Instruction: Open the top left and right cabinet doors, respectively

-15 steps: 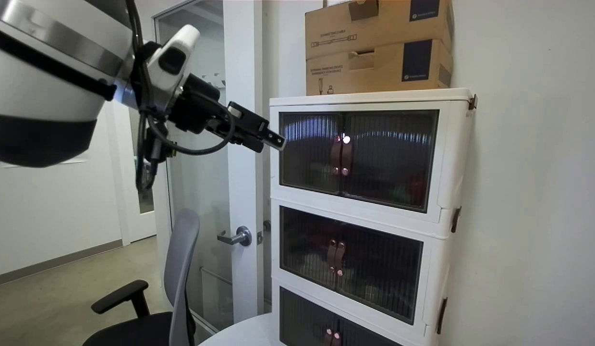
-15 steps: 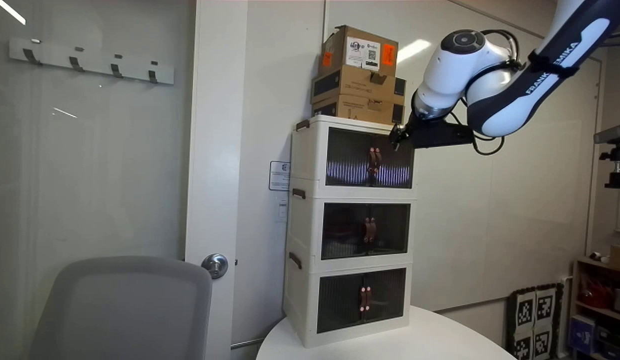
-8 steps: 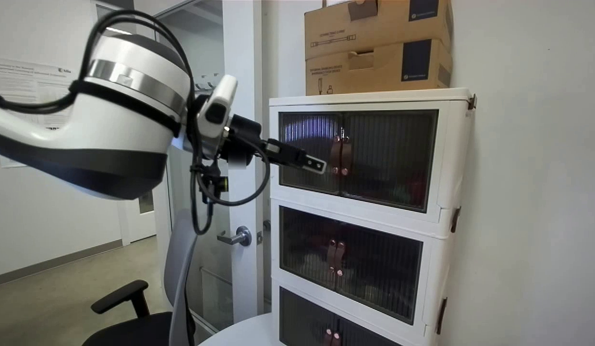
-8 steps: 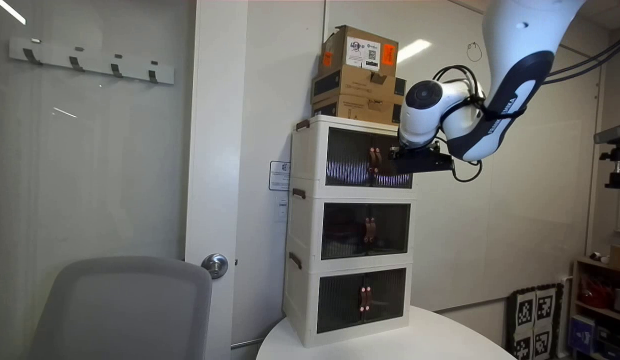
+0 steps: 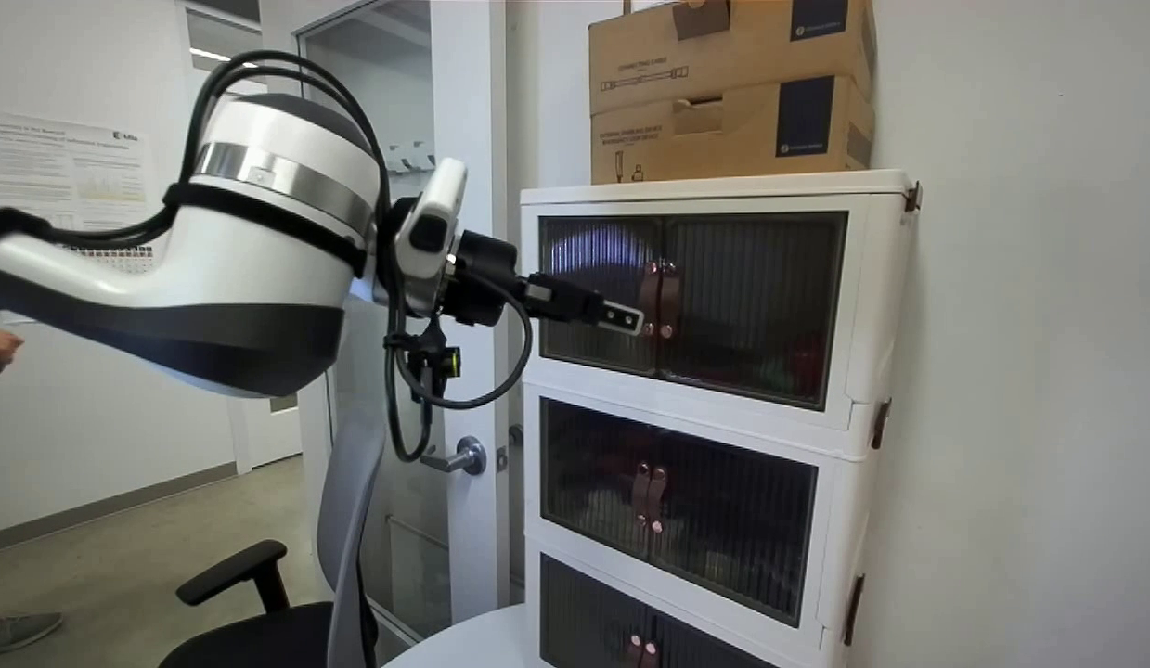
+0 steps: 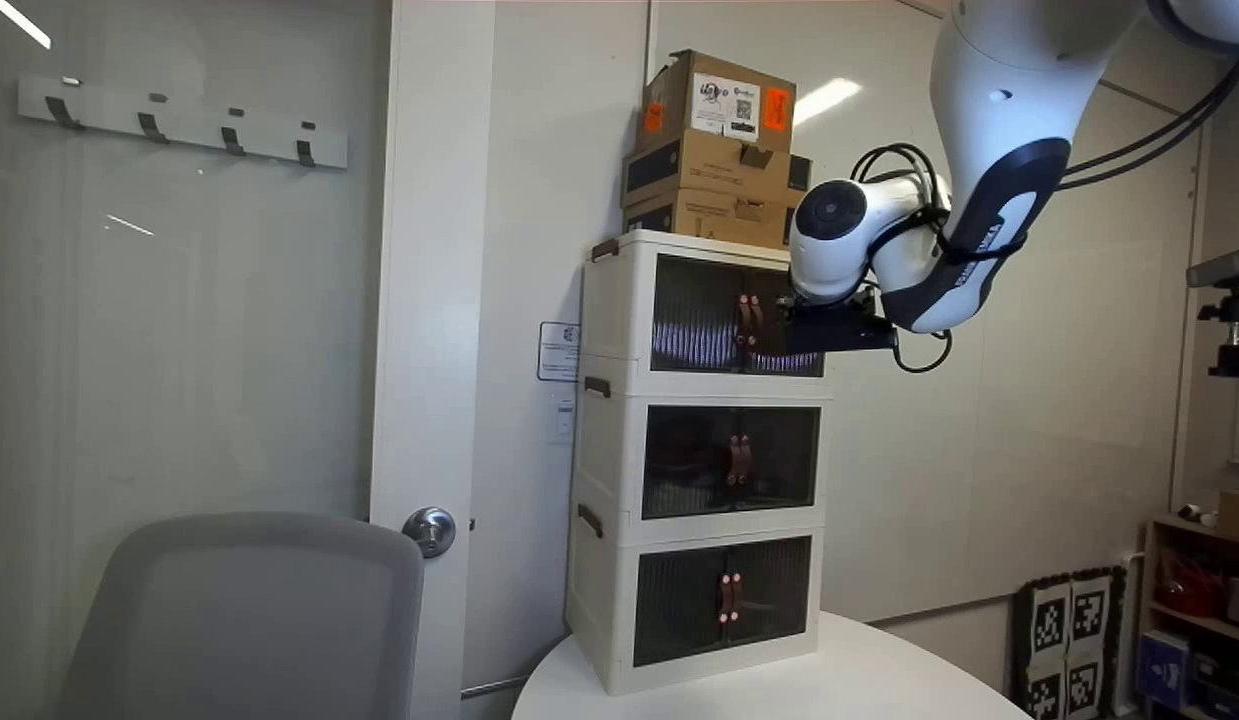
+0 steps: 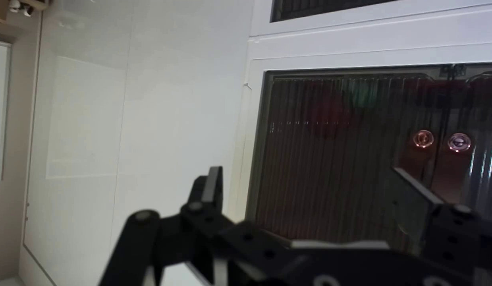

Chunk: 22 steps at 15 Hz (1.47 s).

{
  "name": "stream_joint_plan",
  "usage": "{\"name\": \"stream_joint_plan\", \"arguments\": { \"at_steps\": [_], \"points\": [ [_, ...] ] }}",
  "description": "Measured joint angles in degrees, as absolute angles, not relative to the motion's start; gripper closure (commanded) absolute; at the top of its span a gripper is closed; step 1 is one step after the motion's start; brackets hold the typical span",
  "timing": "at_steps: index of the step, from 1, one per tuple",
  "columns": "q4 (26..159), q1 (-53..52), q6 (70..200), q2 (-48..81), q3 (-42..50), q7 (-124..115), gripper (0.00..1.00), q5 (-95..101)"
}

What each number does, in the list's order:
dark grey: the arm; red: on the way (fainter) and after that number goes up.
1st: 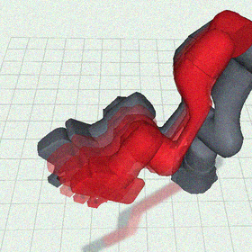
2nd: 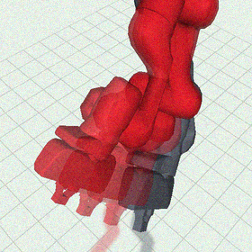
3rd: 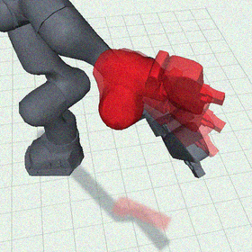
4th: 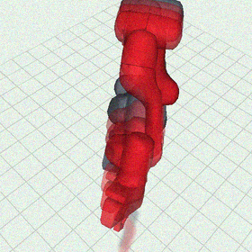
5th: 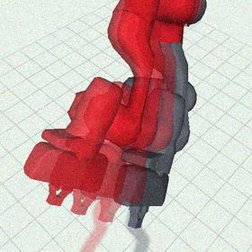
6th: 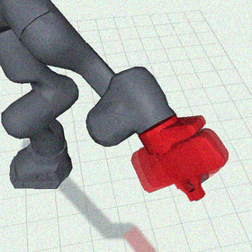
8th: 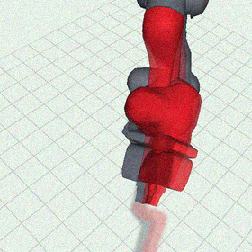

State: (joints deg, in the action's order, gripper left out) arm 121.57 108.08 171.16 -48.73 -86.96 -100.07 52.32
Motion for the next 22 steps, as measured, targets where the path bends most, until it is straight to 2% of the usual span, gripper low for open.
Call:
{"name": "stream_joint_plan", "arguments": {
  "at_steps": [4,11,22],
  "points": [
    [119.92,109.4,169.7,-51.49,-89.0,-98.04,0.0,39.01],
    [112.39,112.58,169.7,-64.37,-90.21,-93.94,0.0,16.19],
    [111.64,121.37,172.29,-68.72,-92.83,-81.36,0.0,3.46]
  ]
}}
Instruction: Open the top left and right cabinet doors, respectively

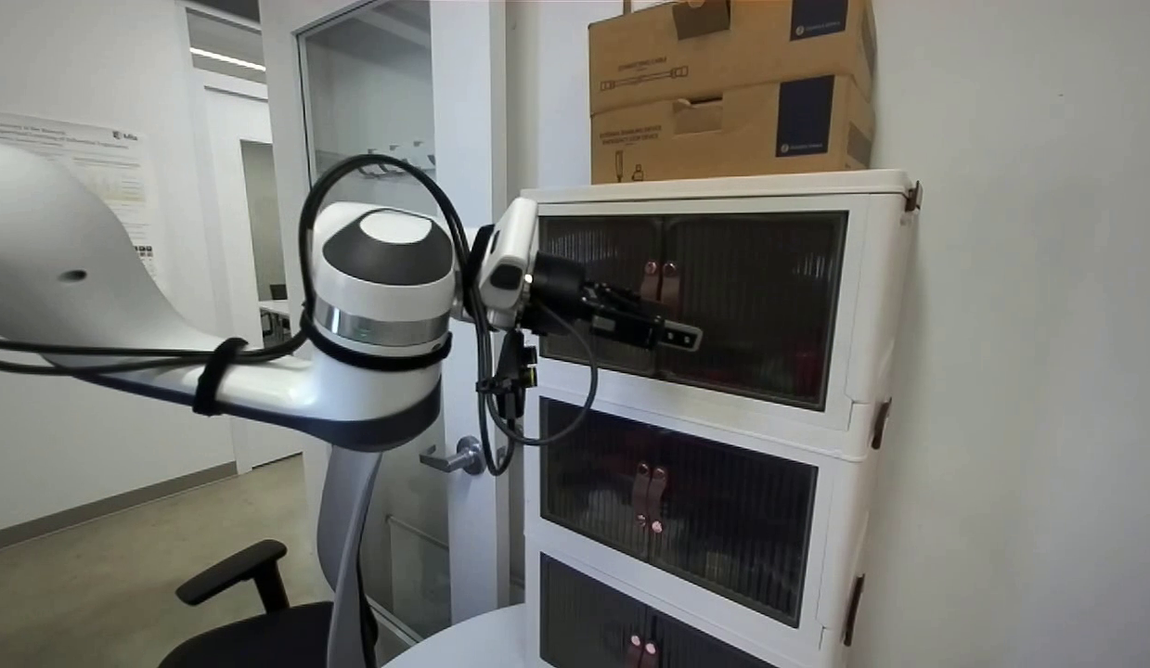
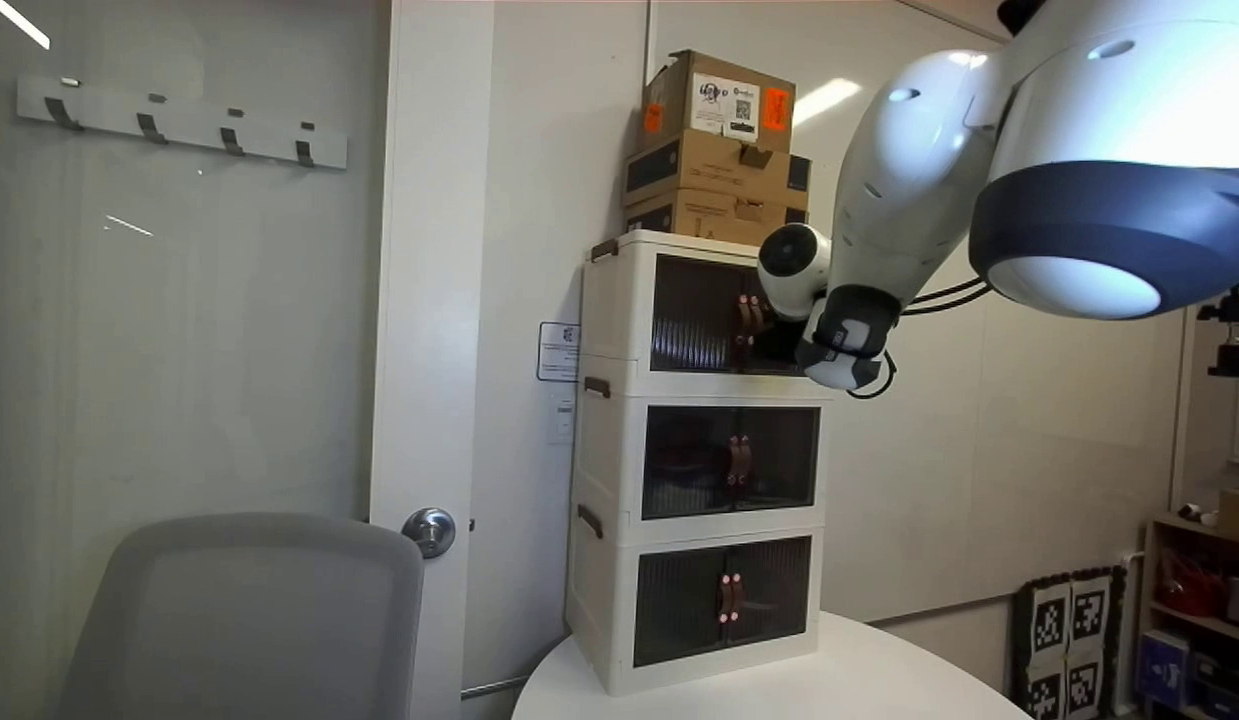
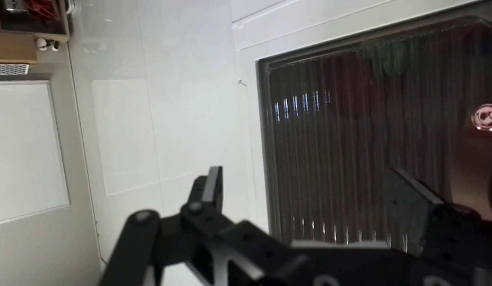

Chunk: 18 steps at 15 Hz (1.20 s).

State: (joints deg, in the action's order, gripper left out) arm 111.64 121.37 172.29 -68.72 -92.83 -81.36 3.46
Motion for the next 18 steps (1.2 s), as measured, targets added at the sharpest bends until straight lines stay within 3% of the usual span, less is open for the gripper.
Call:
{"name": "stream_joint_plan", "arguments": {
  "at_steps": [18],
  "points": [
    [99.4,124.97,171.13,-69.77,-95.47,-74.0,0.0,-6.19]
  ]
}}
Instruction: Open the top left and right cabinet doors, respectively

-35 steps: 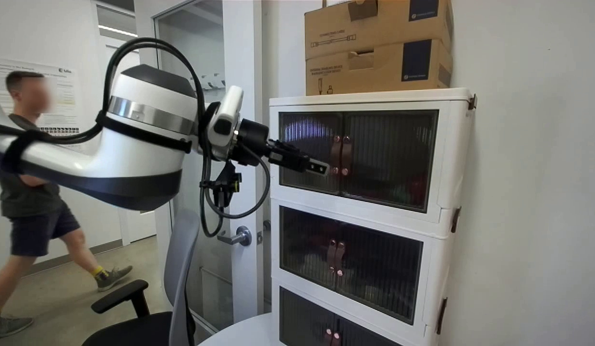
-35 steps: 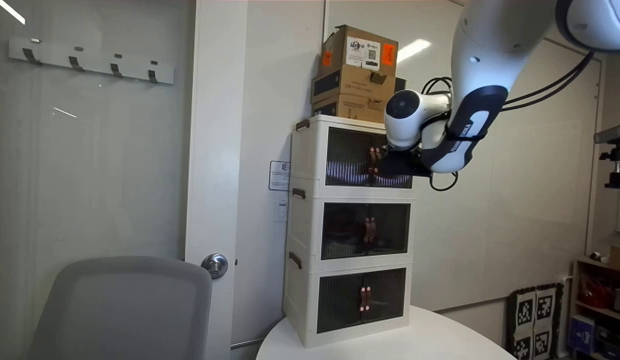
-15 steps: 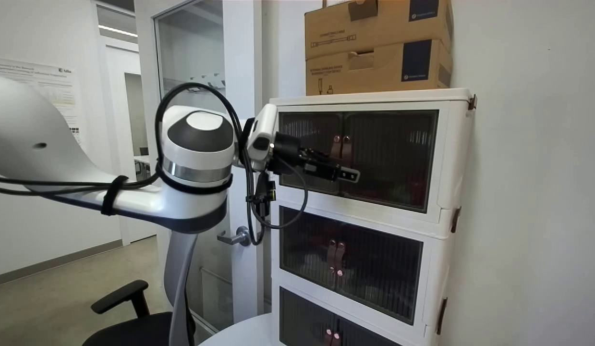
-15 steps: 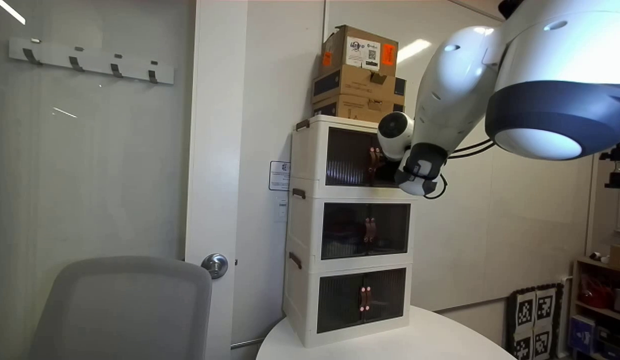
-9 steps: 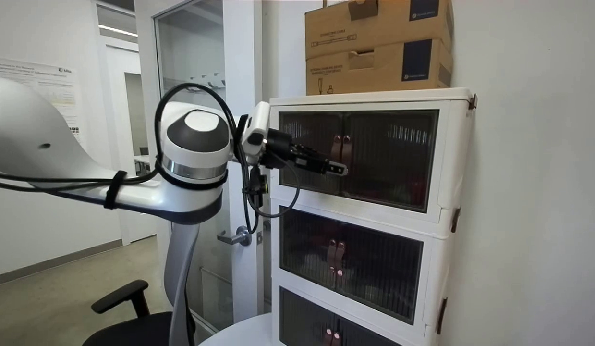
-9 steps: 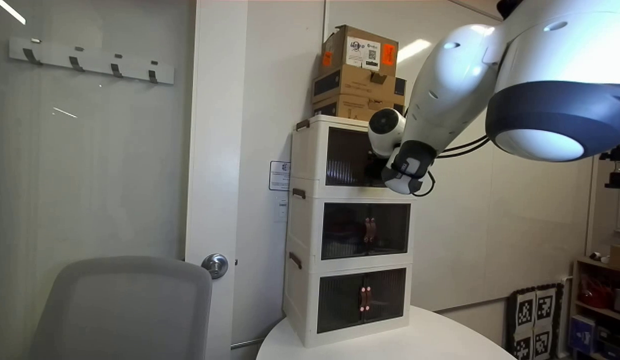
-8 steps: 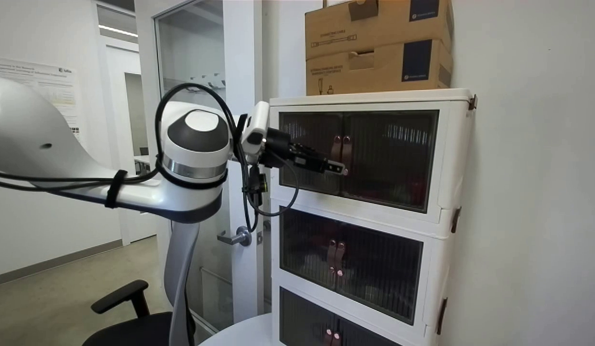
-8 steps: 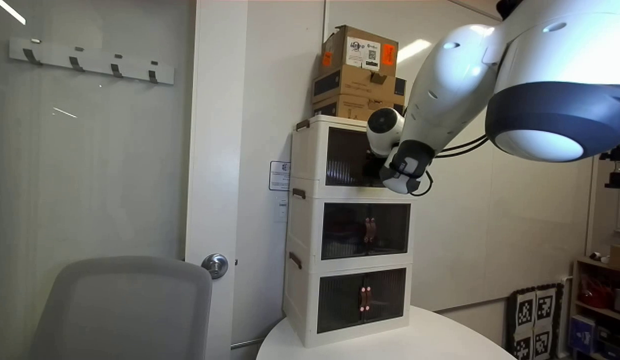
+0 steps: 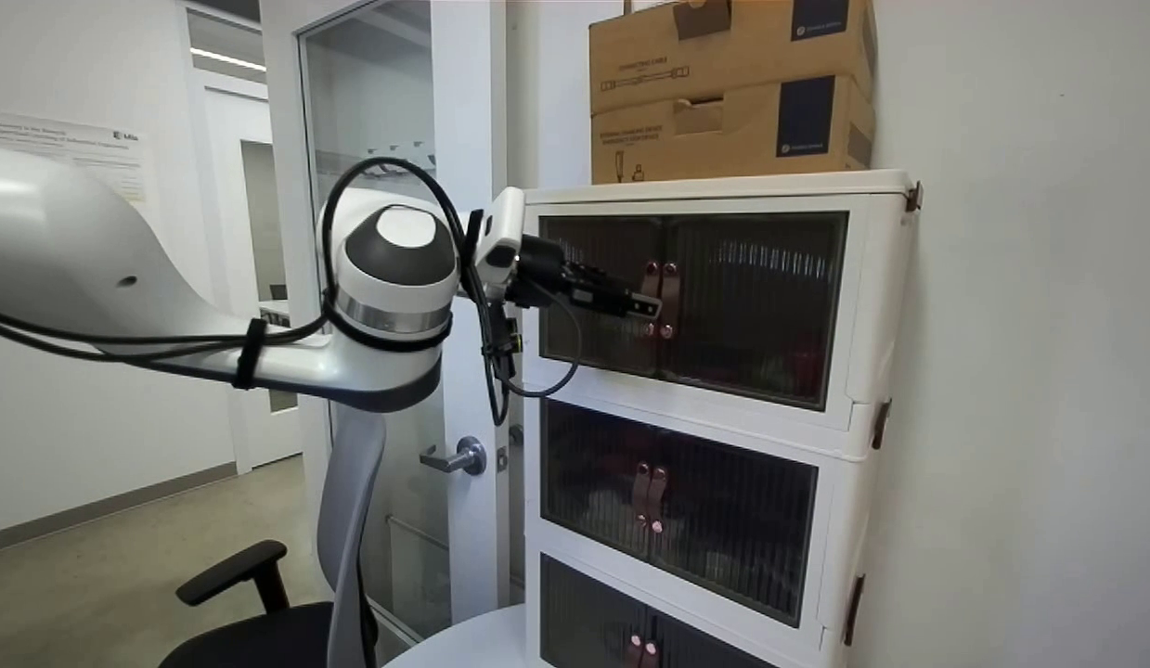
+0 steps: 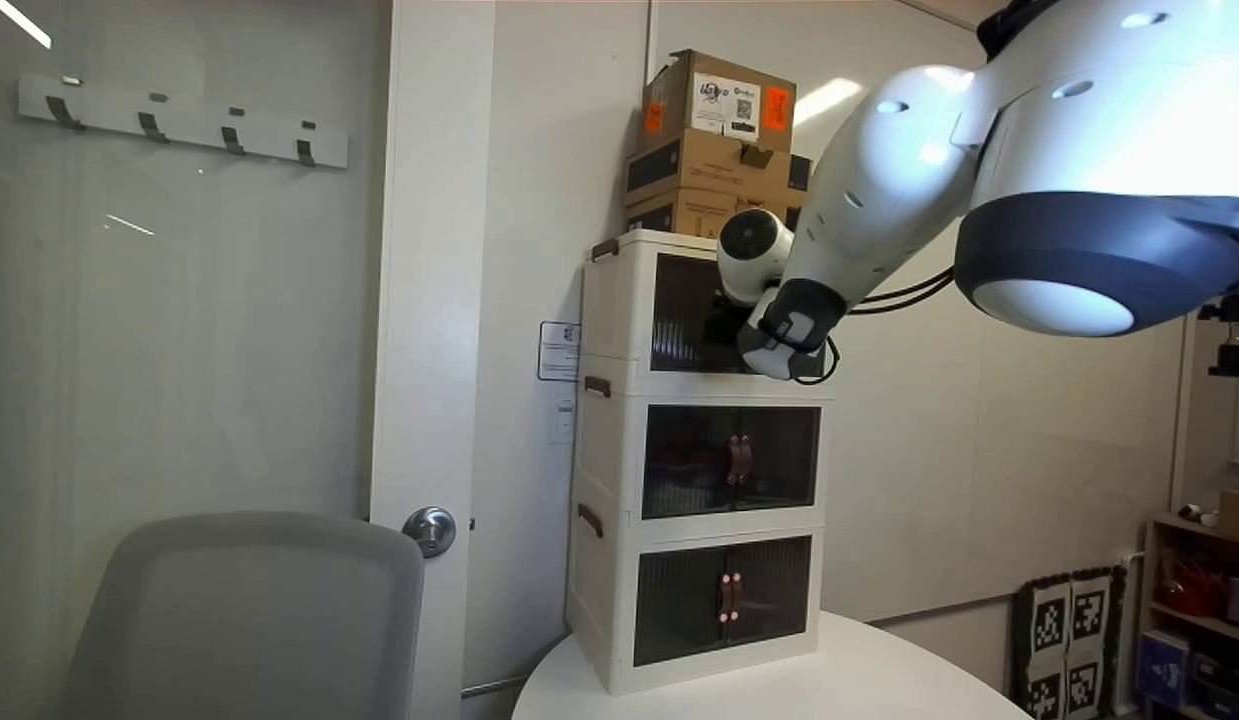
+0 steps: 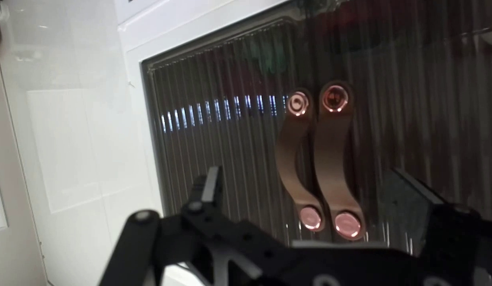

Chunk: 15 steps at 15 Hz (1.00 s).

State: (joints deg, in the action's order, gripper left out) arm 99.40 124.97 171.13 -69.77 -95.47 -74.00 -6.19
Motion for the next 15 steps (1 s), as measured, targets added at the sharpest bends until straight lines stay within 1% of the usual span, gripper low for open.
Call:
{"name": "stream_joint_plan", "arguments": {
  "at_steps": [8,15],
  "points": [
    [93.33,129.42,164.27,-72.44,-95.65,-73.95,0.0,-6.59],
    [93.1,128.94,158.81,-72.66,-95.03,-73.91,0.0,-6.59]
  ]
}}
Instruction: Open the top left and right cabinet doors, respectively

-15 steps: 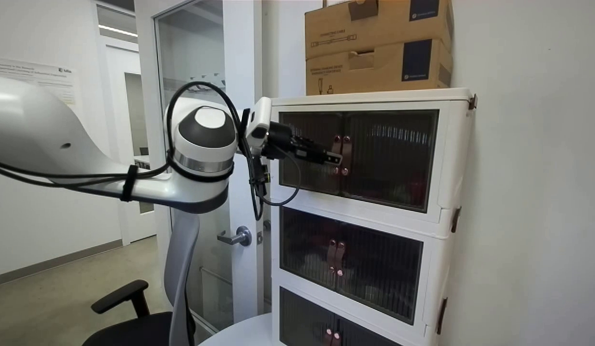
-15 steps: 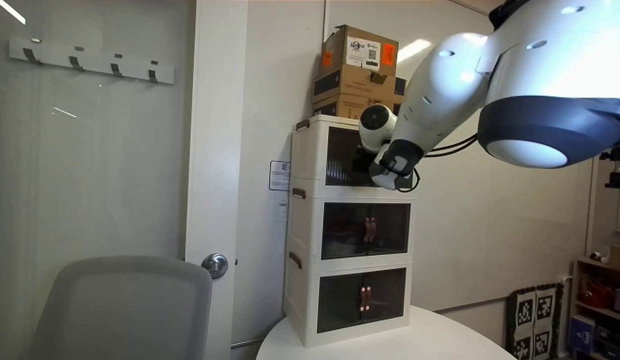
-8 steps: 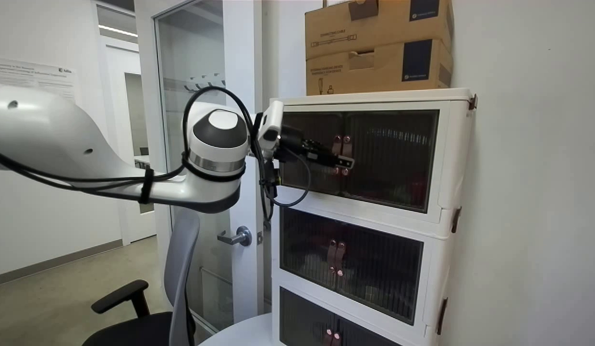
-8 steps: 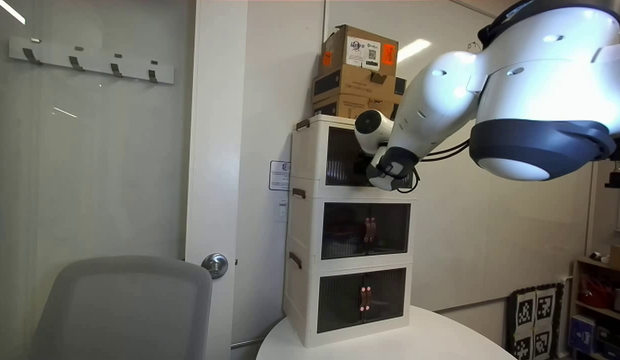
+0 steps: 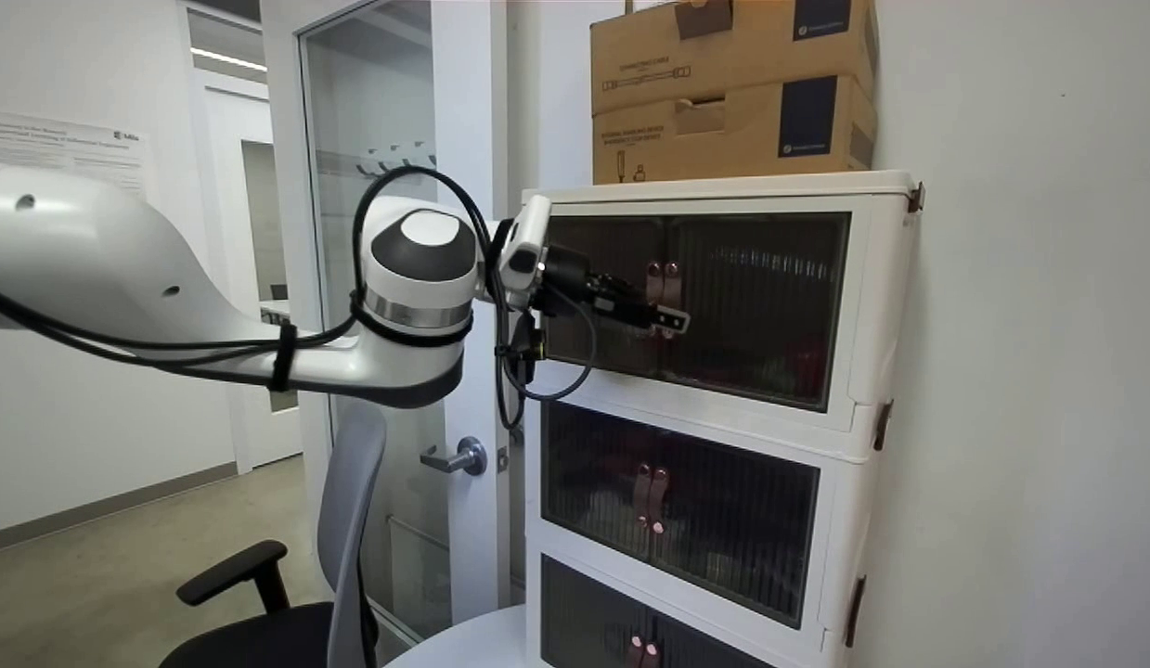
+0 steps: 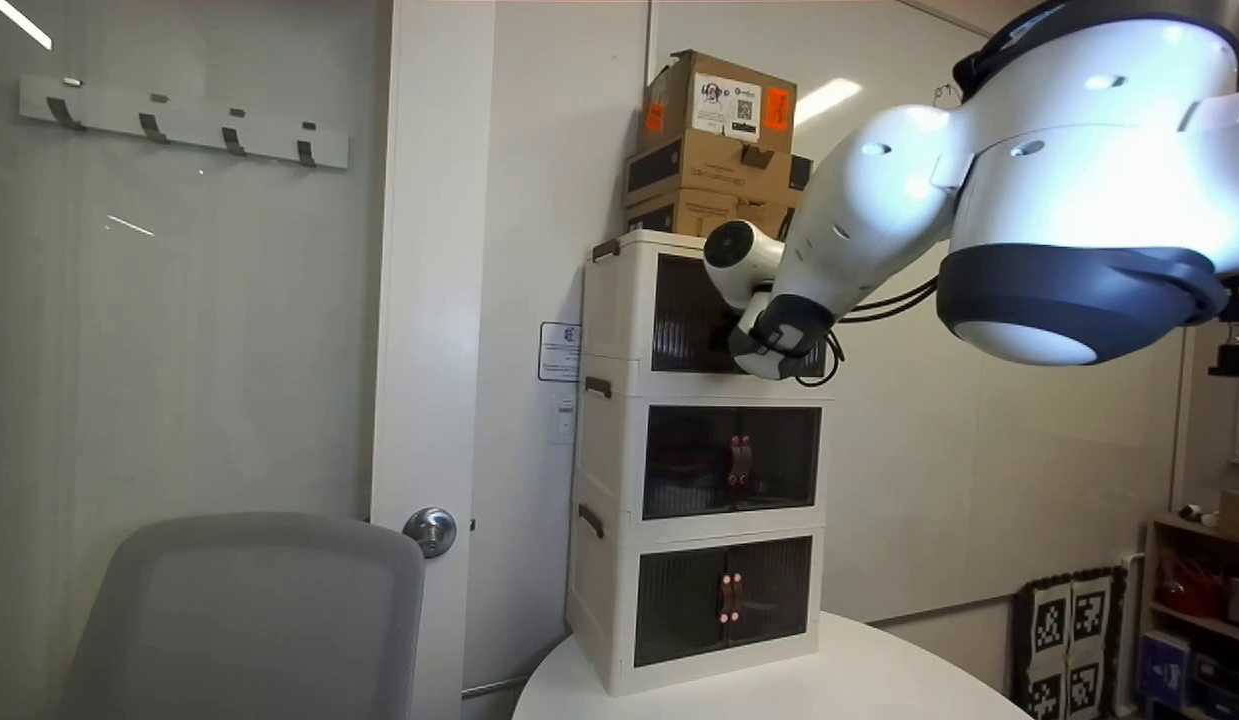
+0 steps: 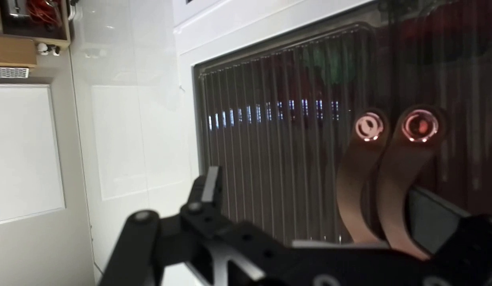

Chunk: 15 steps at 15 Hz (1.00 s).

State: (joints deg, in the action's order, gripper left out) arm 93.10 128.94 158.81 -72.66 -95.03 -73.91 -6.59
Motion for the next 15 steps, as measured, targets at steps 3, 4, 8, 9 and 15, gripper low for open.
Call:
{"name": "stream_joint_plan", "arguments": {
  "at_steps": [3,4,8,9,15],
  "points": [
    [93.7,127.68,156.89,-72.95,-94.22,-73.91,0.0,-6.59],
    [94.04,127.22,156.55,-73.08,-93.94,-73.91,0.0,-6.59],
    [97.46,125.24,157.01,-73.22,-93.31,-72.87,0.0,-6.59],
    [98.33,124.79,157.69,-73.21,-93.21,-72.63,0.0,-6.59],
    [103.31,122.27,162.84,-72.3,-93.19,-68.82,0.0,-6.59]
  ]
}}
